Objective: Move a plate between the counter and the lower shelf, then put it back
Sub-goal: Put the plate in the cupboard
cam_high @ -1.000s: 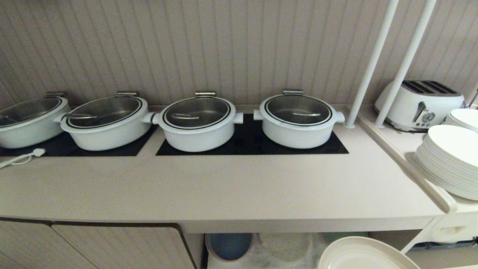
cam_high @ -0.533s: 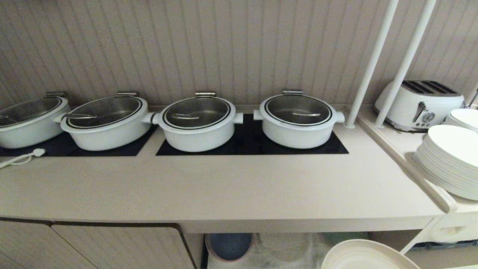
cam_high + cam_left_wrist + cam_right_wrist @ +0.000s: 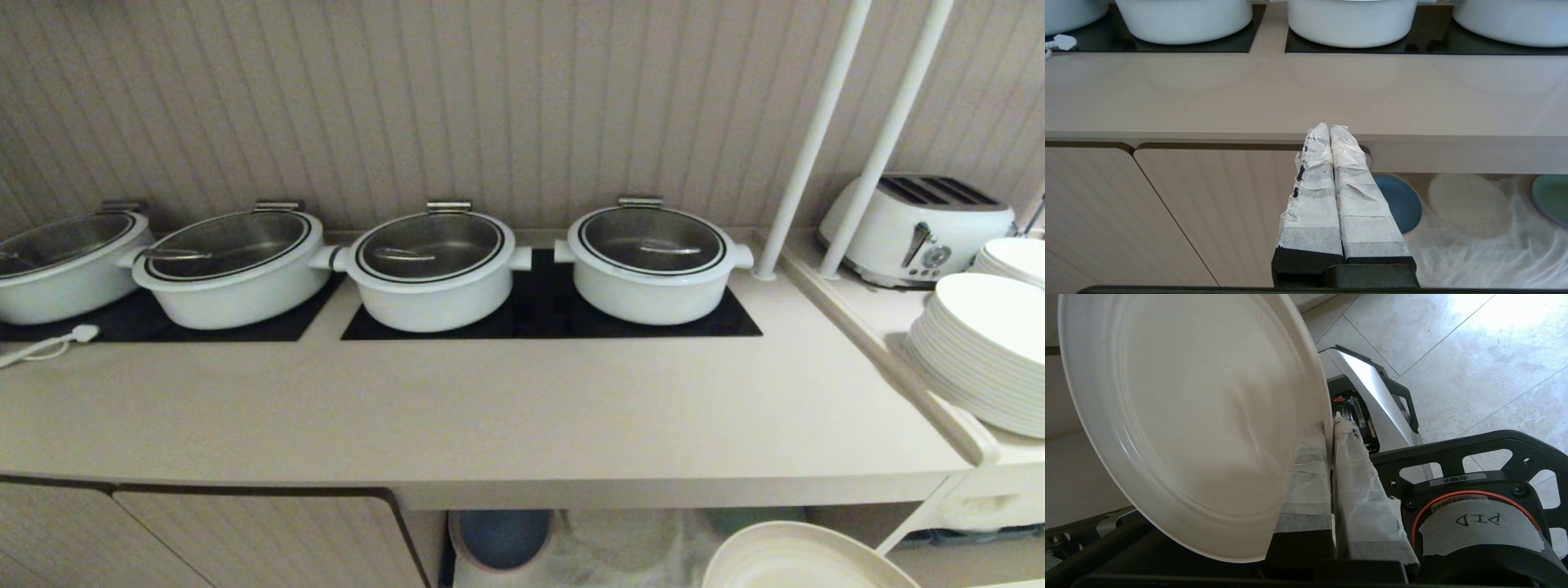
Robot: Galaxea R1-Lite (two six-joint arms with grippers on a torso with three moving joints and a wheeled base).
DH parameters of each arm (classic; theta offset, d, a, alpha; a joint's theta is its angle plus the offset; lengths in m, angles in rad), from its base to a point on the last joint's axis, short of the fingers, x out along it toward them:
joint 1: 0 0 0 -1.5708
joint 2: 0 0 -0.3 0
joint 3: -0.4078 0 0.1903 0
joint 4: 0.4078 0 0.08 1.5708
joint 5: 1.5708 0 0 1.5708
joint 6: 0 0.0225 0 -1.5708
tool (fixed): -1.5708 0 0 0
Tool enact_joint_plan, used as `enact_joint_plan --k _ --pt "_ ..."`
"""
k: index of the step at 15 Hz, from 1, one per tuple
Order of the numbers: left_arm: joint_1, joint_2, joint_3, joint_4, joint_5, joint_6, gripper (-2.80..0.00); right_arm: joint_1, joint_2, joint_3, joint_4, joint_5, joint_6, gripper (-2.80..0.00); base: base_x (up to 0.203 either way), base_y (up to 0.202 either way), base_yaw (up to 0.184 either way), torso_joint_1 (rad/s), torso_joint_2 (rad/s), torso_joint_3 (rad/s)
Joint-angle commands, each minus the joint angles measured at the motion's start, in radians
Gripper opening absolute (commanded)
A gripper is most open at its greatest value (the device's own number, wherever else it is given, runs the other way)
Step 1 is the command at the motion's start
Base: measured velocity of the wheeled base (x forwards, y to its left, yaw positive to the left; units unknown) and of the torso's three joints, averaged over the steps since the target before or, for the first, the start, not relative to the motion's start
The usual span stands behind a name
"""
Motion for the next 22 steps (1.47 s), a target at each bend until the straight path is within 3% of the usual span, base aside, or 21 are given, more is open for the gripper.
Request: enact_joint_plan --k 1,16,22 --pt "0.0 0.0 0.0 0.0 0.0 0.0 -2.8 0.0 0.004 -0.005 0.001 0.0 0.005 -2.8 0.0 0.0 0.0 0.0 0.0 0.0" --pt "0.0 0.0 0.0 0.0 0.0 0.0 -2.8 0.01 0.011 -0.01 -0.04 0.0 0.022 -2.8 0.0 0.0 0.0 0.0 0.0 0.0" --pt "0.0 0.0 0.0 0.0 0.0 0.0 -2.8 0.057 0.014 -0.012 -0.043 0.0 0.057 -2.8 0.0 0.0 0.0 0.0 0.0 0.0"
